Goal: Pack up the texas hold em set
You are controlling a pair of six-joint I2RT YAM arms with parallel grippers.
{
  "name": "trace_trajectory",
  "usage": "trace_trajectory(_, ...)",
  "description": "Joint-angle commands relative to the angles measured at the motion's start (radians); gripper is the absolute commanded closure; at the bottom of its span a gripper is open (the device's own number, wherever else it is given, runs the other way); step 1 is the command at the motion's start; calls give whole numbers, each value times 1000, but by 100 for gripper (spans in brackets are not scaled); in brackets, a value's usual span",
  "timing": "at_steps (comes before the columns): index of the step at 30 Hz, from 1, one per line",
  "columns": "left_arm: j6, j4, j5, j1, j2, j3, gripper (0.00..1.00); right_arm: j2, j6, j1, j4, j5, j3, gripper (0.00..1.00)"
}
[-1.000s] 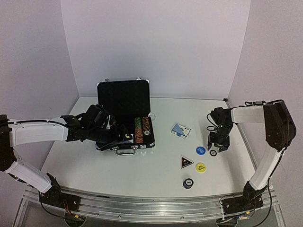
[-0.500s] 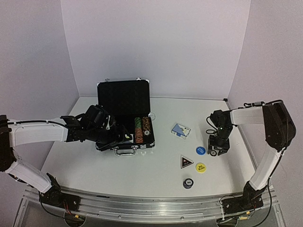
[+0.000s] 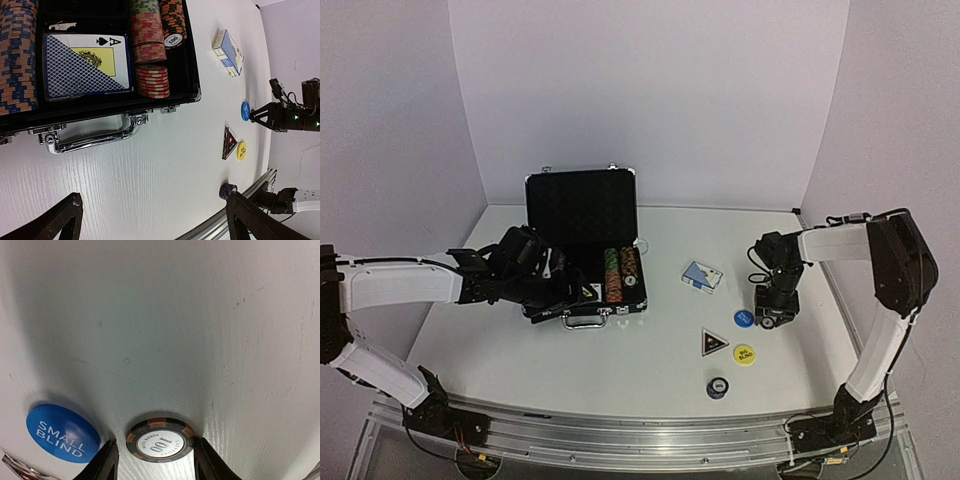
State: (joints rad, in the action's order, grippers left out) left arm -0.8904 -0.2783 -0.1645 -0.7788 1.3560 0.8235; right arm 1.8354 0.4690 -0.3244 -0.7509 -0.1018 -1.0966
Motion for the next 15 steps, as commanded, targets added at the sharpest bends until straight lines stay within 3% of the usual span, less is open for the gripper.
trace_trajectory(1, -14, 37, -18, 4, -38, -15, 0, 72, 11, -5, 37, -36, 8, 52)
trace_trajectory(10, -27, 29, -18, 5, -61, -23, 0, 49, 6, -5, 51, -30, 46, 72)
trace_trajectory(15, -27, 33, -18, 4, -61, -22, 0, -12, -16, -5, 50, -24, 62, 75)
